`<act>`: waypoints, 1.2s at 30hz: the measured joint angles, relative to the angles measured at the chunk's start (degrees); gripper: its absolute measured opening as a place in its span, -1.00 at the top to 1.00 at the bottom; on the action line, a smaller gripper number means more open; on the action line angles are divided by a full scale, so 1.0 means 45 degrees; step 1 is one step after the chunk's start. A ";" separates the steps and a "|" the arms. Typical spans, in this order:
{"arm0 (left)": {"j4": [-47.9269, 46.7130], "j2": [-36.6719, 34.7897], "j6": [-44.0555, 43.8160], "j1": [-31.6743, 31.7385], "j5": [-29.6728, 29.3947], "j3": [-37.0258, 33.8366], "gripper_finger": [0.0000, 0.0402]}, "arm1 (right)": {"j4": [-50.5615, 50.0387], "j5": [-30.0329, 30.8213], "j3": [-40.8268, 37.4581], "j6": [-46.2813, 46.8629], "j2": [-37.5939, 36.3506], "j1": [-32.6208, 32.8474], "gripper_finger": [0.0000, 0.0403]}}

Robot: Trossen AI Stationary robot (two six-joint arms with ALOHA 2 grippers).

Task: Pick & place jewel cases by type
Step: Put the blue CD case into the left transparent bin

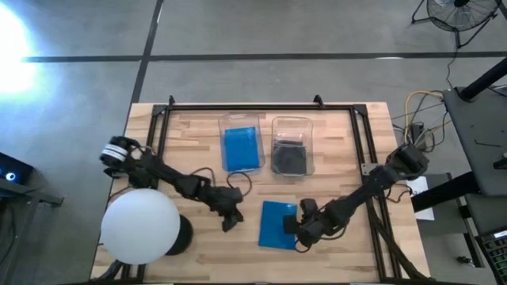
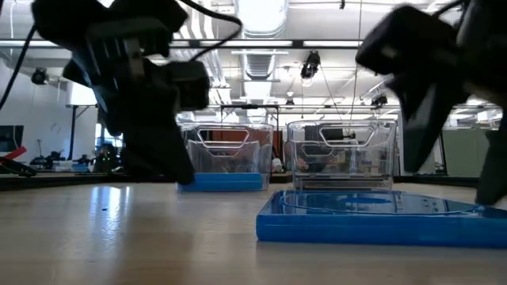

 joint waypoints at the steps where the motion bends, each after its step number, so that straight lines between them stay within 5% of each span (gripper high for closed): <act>1: -0.0221 0.0349 0.0127 0.0000 -0.0001 0.0315 0.82 | 0.0323 0.0037 -0.0051 -0.0177 0.0254 0.0016 -0.37; 10: -0.0526 0.2458 0.0291 -0.0024 0.0809 0.1813 0.82 | 0.3606 0.1316 -0.0702 -0.0501 0.1359 0.0249 -0.36; 16: -0.0615 0.2429 0.0560 -0.0019 0.0858 0.1868 0.82 | 0.6025 0.2307 -0.0891 -0.2572 0.1449 -0.0014 -0.30; 25: -0.1435 0.2412 0.0938 -0.0064 0.1110 0.1836 0.82 | 0.8623 0.5726 -0.0662 -0.5266 0.0441 -0.0232 -0.21; 29: -0.1413 0.2420 0.0930 -0.0073 0.1101 0.1826 0.82 | 0.9221 0.4927 -0.0629 -0.6094 0.0584 -0.0455 -0.21; 36: -0.1372 0.2388 0.0822 -0.0073 0.0994 0.1899 0.82 | 0.6718 0.3149 -0.0423 -0.4661 0.0823 -0.0976 -0.22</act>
